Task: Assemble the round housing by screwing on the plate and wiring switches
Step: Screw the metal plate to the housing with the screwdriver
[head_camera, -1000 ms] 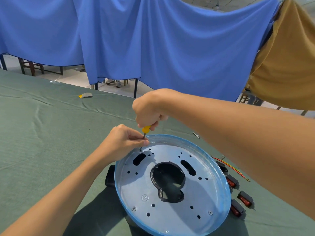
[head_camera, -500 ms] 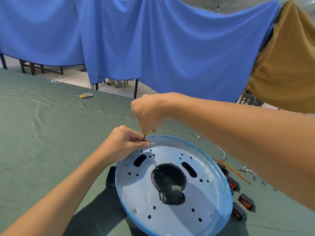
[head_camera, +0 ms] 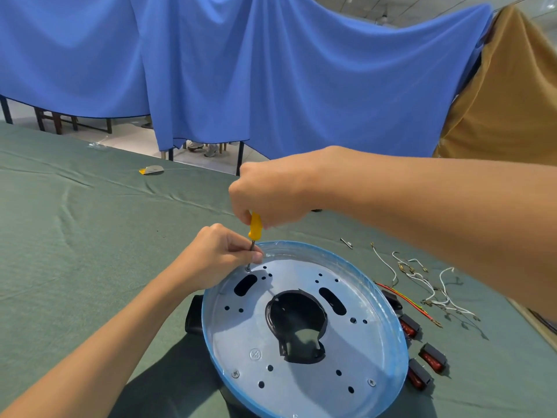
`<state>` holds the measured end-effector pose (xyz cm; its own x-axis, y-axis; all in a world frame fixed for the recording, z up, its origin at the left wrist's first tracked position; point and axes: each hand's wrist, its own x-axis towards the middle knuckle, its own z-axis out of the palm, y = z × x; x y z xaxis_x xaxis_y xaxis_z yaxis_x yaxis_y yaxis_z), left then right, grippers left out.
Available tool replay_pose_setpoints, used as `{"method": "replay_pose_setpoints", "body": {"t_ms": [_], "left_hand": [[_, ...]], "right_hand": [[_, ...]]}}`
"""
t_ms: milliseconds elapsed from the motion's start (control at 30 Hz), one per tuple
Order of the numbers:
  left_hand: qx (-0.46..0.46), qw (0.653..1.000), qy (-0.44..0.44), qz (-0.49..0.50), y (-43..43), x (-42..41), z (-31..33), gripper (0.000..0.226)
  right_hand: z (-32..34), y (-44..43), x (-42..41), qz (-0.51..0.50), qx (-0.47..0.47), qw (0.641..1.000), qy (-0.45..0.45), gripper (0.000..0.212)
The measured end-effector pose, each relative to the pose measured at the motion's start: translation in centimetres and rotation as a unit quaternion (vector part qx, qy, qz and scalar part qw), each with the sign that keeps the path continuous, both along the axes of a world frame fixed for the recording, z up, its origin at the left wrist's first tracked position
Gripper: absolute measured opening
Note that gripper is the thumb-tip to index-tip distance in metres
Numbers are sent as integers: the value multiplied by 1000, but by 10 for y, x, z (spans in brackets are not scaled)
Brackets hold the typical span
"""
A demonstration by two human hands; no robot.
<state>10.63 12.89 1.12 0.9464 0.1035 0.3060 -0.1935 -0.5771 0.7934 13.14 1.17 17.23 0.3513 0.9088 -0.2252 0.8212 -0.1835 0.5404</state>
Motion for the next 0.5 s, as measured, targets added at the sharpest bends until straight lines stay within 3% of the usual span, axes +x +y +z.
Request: {"method": "replay_pose_setpoints", "body": {"t_ms": [167,267,400,500], "left_hand": [[-4,1000,0,5,0,0,0,4],[-17,1000,10,11,-1,-1,1,10],[-36,999,21,19,-2,-3,2,13],[-28,999,18,24,-4,-3,3,12]], "right_hand": [[-9,-1,4,26,5,999,37,42],[-14,9,-1,7,19,998,59,40],[-20,32,-1,-133,22,988,77,21],[-19,41,2,-216,-7,971,106,19]]}}
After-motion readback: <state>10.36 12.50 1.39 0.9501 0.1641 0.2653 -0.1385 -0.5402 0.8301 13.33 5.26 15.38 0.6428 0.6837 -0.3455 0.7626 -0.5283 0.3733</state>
